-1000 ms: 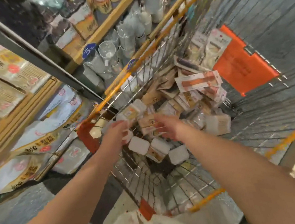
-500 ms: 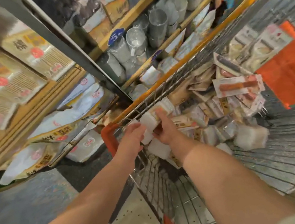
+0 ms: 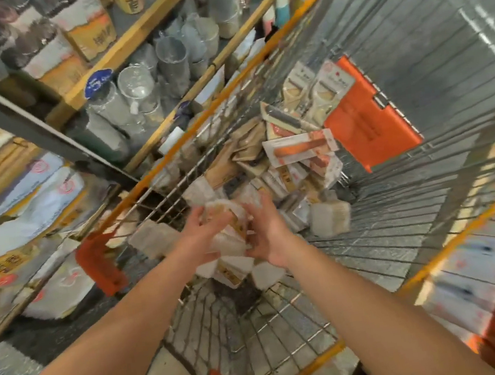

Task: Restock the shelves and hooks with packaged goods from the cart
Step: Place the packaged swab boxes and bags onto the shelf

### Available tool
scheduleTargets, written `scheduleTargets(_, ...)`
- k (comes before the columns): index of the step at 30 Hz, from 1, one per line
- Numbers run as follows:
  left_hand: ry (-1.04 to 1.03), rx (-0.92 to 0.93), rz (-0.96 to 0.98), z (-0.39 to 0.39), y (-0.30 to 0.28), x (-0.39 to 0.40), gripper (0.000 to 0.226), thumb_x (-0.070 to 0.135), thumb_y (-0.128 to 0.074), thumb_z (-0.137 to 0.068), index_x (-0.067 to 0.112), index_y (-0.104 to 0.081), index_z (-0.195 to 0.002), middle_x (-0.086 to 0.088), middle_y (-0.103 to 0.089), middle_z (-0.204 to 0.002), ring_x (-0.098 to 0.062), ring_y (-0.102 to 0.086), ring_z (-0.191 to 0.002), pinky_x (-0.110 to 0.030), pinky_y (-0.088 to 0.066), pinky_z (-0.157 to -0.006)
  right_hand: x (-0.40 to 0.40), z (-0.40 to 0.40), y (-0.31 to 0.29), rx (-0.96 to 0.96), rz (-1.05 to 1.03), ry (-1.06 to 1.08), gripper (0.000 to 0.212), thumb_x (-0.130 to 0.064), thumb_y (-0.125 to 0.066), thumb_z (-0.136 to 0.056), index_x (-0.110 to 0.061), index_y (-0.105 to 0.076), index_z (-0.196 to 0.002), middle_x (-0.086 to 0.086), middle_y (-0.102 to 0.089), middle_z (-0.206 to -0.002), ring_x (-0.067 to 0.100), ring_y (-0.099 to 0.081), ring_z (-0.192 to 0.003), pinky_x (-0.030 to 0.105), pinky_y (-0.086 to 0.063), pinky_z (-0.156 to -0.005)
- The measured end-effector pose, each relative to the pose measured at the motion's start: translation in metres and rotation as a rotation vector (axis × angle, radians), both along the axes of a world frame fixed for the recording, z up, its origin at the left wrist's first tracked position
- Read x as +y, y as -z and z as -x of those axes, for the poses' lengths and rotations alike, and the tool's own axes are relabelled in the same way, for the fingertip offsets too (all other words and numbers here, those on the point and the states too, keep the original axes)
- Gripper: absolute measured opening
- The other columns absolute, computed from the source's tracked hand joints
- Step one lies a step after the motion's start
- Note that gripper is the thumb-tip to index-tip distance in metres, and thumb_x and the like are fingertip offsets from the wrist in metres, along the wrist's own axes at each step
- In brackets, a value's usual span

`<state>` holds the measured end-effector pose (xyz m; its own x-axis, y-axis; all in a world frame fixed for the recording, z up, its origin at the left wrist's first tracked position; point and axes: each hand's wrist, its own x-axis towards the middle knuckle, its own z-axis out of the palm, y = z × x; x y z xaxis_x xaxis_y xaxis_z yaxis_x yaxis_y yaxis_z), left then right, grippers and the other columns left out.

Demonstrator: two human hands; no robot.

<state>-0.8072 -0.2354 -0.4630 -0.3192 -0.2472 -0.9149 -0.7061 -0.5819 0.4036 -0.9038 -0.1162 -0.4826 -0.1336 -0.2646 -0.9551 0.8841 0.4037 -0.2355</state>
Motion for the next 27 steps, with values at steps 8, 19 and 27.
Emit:
scheduleTargets(8,-0.177,-0.047,-0.18,0.005,0.037,0.016,0.047,0.02,-0.071,-0.088,0.029,-0.048,-0.128,-0.007,-0.055,-0.13,-0.028,-0.059,-0.106,-0.043,-0.054,-0.083,0.065,0.064,0.019,0.394,-0.304,-0.196,0.05,-0.056,-0.049,-0.095,-0.014,-0.06,-0.119,0.001,-0.061,-0.111,0.021,-0.053,-0.103,0.035,-0.04,-0.085)
scheduleTargets(19,-0.017,-0.046,-0.117,0.004,0.059,0.009,0.04,0.017,-0.069,-0.089,0.035,-0.051,-0.119,-0.004,-0.062,-0.12,-0.028,-0.063,-0.106,-0.043,-0.056,-0.08,0.137,0.133,0.096,0.478,-0.716,-0.821,0.126,-0.071,-0.073,-0.066,-0.023,-0.002,-0.157,0.017,-0.006,-0.162,0.039,-0.013,-0.148,0.053,-0.02,-0.116)
scheduleTargets(27,-0.162,-0.07,-0.062,0.001,0.046,0.009,0.036,0.018,-0.065,-0.092,0.033,-0.048,-0.121,-0.003,-0.064,-0.11,-0.027,-0.062,-0.103,-0.05,-0.051,-0.095,0.115,0.11,0.066,0.625,-0.485,-0.785,0.092,-0.043,-0.082,-0.074,-0.013,-0.033,-0.147,0.015,-0.049,-0.138,0.035,-0.052,-0.121,0.035,-0.046,-0.088)
